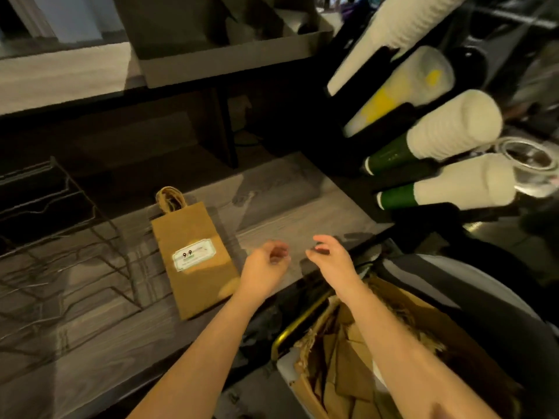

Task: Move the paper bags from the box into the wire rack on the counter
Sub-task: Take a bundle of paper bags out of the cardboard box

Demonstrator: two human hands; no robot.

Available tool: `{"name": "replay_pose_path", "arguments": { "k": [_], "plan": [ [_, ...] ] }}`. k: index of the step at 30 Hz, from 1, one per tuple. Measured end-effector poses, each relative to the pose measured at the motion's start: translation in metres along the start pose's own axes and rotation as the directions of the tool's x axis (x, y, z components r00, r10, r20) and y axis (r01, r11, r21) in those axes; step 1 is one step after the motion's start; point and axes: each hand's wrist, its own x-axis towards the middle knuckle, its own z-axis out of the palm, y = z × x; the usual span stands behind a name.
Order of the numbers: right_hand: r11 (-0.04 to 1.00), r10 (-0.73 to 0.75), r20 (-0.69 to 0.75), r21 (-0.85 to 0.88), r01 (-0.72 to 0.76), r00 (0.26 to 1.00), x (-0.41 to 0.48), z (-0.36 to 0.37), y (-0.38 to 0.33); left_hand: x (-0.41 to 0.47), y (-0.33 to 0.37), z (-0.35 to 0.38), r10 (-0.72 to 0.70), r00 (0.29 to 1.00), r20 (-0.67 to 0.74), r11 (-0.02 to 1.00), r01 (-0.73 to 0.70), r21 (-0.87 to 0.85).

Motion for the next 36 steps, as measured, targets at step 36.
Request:
{"name": "replay_pose_path", "arguments": {
  "k": [36],
  "plan": [
    [0.701,0.687,-0.245,0.474,-0.533,0.684,-0.099,-0.100,0.355,-0.022,-0.124,0.308,-0.202,0.705,0.680,0.878,-0.177,0.444]
  ]
}}
